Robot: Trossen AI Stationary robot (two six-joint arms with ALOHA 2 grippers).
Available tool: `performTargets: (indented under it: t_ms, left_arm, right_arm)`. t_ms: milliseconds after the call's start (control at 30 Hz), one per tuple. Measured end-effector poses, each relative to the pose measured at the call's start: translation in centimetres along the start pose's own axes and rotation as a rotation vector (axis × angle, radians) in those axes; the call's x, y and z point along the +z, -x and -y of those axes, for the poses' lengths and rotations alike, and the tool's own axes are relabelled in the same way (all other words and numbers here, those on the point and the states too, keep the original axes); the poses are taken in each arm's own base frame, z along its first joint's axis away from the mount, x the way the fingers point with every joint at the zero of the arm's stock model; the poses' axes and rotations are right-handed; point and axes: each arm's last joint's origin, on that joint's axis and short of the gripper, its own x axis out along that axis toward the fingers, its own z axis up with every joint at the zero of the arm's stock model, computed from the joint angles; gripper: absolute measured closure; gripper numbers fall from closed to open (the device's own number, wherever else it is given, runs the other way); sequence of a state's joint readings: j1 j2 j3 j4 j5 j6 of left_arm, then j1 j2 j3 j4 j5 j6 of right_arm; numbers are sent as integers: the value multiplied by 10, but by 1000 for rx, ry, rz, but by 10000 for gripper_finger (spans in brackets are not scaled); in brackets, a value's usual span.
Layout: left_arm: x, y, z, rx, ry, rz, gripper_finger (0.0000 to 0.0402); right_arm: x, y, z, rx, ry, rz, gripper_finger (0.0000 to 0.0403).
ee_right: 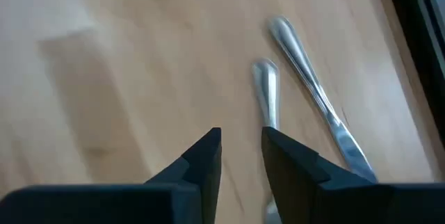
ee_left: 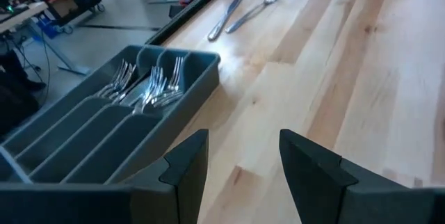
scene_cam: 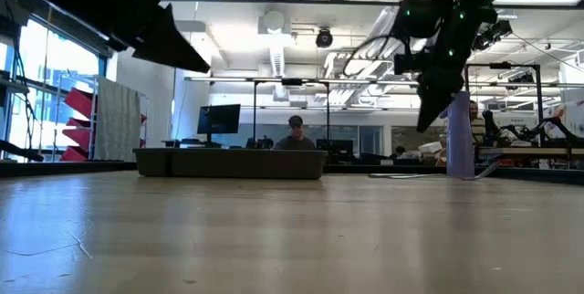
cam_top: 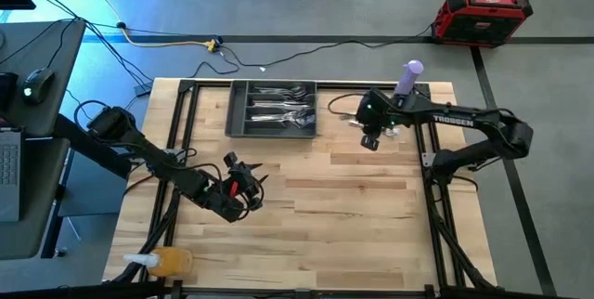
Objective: Sort silverware
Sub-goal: Put the silver fork into the organizing bin
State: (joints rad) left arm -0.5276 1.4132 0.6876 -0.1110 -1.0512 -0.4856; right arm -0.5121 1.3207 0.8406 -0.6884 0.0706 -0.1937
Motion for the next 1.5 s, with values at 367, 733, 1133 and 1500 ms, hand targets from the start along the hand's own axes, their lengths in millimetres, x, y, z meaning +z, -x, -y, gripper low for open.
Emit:
performTargets:
  t_ms: [367,733,1133,1500]
  left_arm:
    - [10,-16,-3,-92,3,-28,243]
    - [9,-16,-3,-110,-3,-36,243]
    - [9,-16,-3,-100,-11,-33,243]
    - [20,9,-35,-62,75,-47,252]
  right_arm:
    - [-17,-36,38,60,34,-185,202]
    - [-27,-83,56,107,82,-306,215]
    - [-18,-74,40,94,-14,-258,393]
    - [97,-18,-38,183,16,264,401]
